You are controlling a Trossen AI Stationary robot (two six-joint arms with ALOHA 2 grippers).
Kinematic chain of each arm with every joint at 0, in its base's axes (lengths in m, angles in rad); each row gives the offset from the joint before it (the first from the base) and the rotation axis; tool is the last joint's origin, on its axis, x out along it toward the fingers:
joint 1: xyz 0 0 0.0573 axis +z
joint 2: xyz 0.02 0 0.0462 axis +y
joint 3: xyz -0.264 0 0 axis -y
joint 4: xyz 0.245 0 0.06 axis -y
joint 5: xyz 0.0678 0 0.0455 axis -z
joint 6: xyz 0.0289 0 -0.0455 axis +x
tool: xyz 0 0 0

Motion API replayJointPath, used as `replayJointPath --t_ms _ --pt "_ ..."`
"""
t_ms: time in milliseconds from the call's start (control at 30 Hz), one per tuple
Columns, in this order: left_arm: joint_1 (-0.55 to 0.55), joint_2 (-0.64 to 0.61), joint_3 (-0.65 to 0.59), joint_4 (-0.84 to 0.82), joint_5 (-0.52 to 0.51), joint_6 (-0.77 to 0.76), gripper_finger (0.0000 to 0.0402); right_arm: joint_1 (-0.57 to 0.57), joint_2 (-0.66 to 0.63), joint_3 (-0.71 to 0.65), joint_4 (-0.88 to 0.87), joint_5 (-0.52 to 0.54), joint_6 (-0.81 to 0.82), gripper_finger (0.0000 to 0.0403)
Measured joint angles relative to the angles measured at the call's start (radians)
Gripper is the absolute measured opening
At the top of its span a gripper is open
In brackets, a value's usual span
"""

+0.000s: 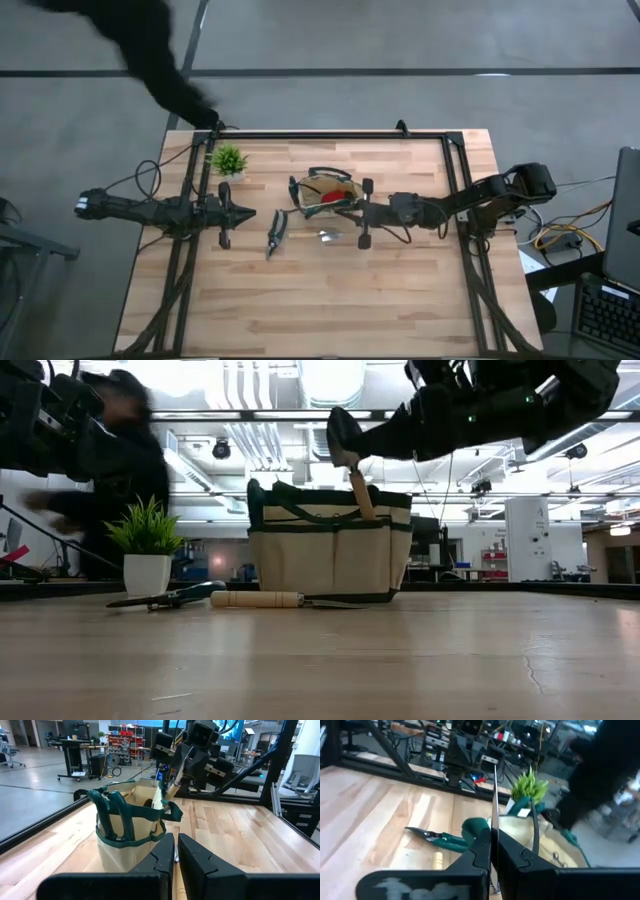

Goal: Pick & Place Garden tools in Gardening bag
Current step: Put the bottom brown trowel into the green bag

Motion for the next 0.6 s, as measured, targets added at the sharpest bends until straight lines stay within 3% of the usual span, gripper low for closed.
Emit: replayJointPath --t_ms 267,500,600 --pt "0.0 0.0 0.0 0.0 0.0 0.0 0.003 -0.01 0.0 -0.02 -0.015 0.105 0.11 0.002" --pt "0.0 0.0 0.0 0.0 0.0 0.0 0.003 -0.011 0.0 -0.021 -0.029 0.162 0.196 0.0083" --pt "0.0 0.0 0.0 0.0 0.0 0.0 0.003 -0.01 0.0 -0.021 -0.058 0.242 0.243 0.0112"
